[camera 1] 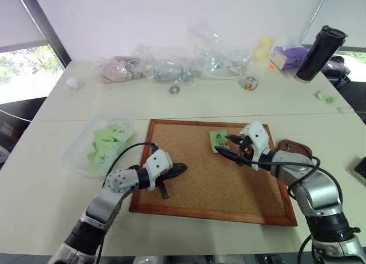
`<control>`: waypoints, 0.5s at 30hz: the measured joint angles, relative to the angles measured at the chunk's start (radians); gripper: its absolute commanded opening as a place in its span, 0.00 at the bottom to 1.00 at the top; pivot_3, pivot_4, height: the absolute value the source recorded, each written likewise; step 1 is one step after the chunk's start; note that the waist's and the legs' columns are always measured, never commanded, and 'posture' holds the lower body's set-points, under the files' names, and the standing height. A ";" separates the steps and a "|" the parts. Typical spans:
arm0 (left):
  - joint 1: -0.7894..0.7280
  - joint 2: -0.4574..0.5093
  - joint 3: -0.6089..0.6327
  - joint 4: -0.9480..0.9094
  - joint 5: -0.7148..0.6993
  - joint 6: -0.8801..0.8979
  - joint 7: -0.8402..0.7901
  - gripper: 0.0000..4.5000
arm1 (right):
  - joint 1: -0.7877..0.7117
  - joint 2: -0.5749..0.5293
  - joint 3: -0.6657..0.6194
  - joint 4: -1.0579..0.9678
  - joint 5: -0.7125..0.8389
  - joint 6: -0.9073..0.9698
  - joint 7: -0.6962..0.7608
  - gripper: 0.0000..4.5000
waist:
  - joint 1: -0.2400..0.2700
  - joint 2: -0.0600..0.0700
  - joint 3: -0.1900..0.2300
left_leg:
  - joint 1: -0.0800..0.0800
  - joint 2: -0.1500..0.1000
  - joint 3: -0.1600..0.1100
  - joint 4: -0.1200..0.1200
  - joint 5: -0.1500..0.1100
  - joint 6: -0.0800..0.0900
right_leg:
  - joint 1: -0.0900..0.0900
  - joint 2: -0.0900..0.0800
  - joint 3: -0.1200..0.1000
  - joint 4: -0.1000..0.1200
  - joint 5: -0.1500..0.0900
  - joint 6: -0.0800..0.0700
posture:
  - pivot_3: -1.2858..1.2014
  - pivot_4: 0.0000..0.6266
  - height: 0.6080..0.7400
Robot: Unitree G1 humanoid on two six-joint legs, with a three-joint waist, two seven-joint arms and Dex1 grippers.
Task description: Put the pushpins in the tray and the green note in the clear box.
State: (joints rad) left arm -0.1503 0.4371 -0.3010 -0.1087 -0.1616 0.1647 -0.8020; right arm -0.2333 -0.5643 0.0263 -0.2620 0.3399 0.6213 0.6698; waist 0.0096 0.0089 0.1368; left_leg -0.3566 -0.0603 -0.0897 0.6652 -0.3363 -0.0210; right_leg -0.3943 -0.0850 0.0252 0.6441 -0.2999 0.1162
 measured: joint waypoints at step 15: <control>0.013 -0.005 0.001 -0.011 0.001 0.002 0.012 0.00 | -0.020 0.004 0.008 0.143 -0.023 -0.052 0.019 0.64 | 0.000 0.000 0.000 | 0.000 0.000 0.000 0.000 0.000 -0.001 | 0.000 0.000 0.000 0.000 0.000 0.000 | 0.52 0.24 1.00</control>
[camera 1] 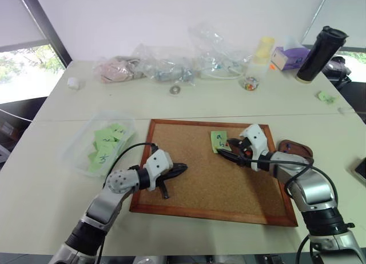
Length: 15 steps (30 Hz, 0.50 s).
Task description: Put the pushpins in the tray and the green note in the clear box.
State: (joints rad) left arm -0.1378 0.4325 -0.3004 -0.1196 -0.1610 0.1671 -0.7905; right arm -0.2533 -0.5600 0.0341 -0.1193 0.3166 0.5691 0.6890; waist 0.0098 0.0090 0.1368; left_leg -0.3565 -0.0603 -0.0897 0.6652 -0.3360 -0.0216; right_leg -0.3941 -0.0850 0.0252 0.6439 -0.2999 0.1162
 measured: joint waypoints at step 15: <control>-0.001 0.002 0.000 -0.002 0.000 0.003 -0.003 0.00 | 0.000 0.024 -0.015 0.010 -0.018 -0.004 -0.034 0.01 | 0.000 0.000 0.000 | 0.000 0.000 0.000 -0.001 0.000 0.000 | 0.000 0.000 0.000 0.000 0.000 0.000 | 0.52 0.24 1.00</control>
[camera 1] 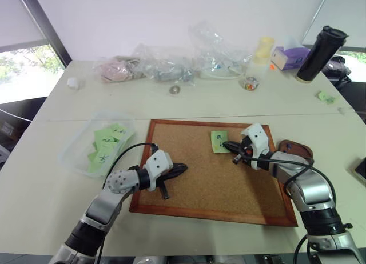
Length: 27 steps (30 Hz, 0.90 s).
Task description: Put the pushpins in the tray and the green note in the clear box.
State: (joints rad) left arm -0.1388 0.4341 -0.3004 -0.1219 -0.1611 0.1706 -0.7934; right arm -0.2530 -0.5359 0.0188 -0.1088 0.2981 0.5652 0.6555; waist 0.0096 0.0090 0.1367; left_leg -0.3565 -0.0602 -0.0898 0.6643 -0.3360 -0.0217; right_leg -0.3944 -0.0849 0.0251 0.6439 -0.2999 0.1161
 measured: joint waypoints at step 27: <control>-0.020 -0.005 -0.011 0.001 0.000 0.020 -0.005 0.00 | 0.009 -0.036 -0.278 -0.203 0.210 0.235 -0.085 0.01 | 0.005 0.000 0.000 | -0.001 0.000 -0.001 0.000 -0.001 0.002 | 0.002 -0.001 -0.001 -0.004 0.000 0.000 | 0.52 0.24 1.00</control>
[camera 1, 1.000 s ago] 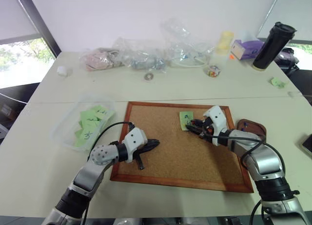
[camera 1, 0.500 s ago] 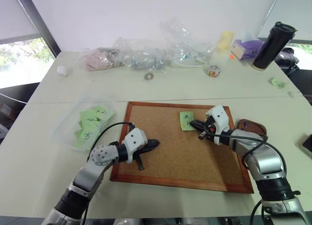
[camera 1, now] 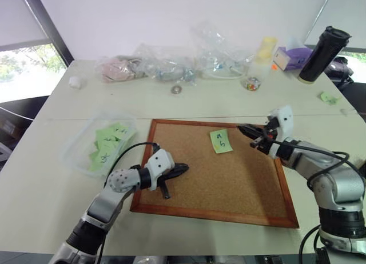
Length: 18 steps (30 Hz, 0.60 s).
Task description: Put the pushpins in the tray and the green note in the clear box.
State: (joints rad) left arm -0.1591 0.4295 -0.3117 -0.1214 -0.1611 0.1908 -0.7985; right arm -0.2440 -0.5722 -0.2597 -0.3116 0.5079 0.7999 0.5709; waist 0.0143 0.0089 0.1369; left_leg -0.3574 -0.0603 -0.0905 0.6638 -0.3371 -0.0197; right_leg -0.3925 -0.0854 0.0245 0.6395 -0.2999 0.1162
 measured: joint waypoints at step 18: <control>-0.017 0.000 -0.008 0.014 0.000 0.000 -0.010 0.00 | 0.235 -0.144 -0.223 0.211 -0.045 -0.115 0.022 0.01 | 0.000 0.002 -0.001 | 0.001 0.000 0.001 0.000 -0.001 0.003 | 0.004 0.000 0.000 -0.005 0.000 0.000 | 0.52 0.24 1.00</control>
State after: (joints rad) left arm -0.1760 0.4300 -0.3197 -0.1076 -0.1612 0.1913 -0.8082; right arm -0.0094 -0.7163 -0.4828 -0.1006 0.4632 0.6852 0.5930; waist 0.0143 0.0107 0.1358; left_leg -0.3565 -0.0603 -0.0899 0.6639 -0.3384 -0.0169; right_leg -0.3884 -0.0857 0.0241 0.6341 -0.2998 0.1163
